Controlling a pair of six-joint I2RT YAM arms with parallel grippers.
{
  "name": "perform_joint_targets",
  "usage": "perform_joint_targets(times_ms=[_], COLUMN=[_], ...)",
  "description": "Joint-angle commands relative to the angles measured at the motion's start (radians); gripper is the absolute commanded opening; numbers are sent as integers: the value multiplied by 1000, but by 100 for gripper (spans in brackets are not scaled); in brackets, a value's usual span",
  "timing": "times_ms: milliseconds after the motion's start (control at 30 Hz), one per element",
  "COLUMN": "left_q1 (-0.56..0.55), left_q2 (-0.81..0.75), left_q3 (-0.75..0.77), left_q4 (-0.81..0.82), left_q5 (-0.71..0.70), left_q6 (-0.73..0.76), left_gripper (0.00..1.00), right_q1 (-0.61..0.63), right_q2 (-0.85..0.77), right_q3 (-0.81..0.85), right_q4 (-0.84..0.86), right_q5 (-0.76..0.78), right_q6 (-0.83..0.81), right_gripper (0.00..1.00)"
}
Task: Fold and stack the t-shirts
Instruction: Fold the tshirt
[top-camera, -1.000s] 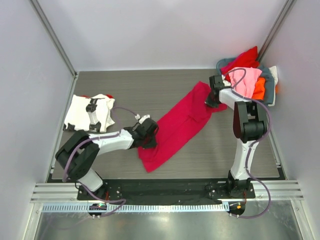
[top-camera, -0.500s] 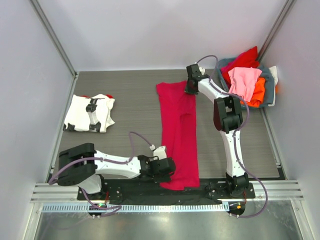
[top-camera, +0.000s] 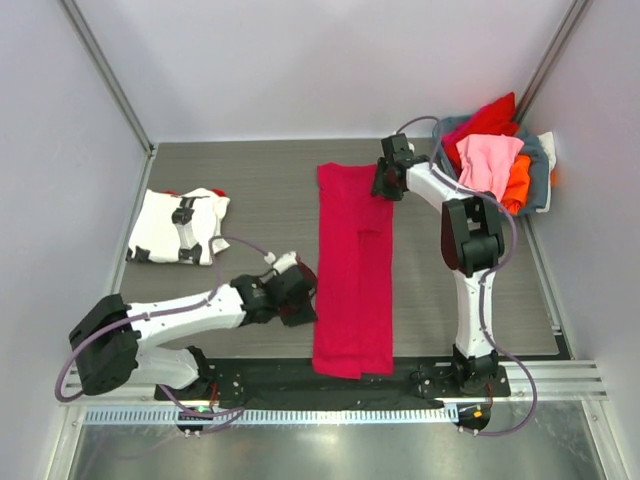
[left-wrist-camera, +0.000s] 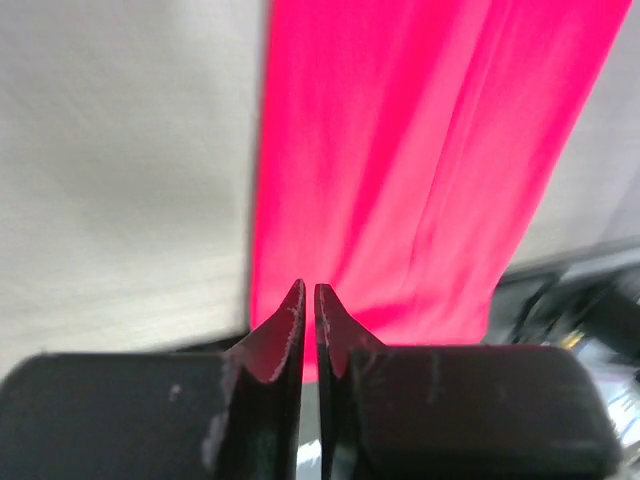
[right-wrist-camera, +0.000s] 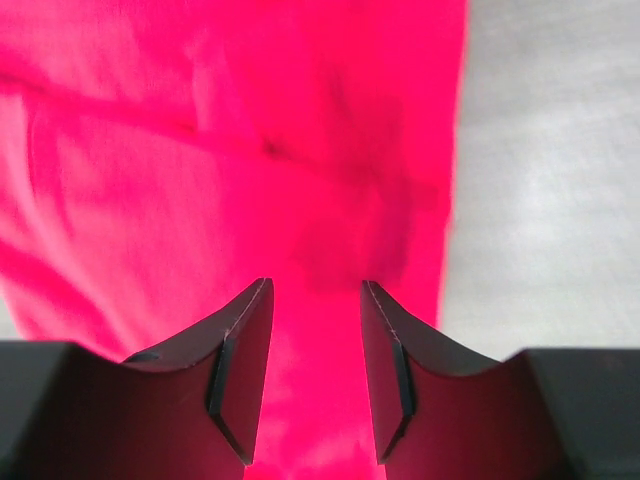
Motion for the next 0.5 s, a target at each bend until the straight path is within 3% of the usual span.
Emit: perform_joint_targets(times_ms=[0, 133, 267, 467], left_q1=[159, 281, 406, 502], left_q2=[-46, 32, 174, 369], left_q3=[71, 205, 299, 462], left_q4=[-21, -23, 51, 137], left_q5=[61, 76, 131, 202], left_q6=[172, 290, 326, 315], left_gripper=[9, 25, 26, 27], right_q1=[-9, -20, -28, -42], right_q2=[-179, -321, -421, -469], right_q3=[-97, -248, -454, -612], right_q4=[63, 95, 152, 208], right_q5=[-52, -108, -118, -133], right_q6=[-34, -34, -30, -23], right_gripper=[46, 46, 46, 46])
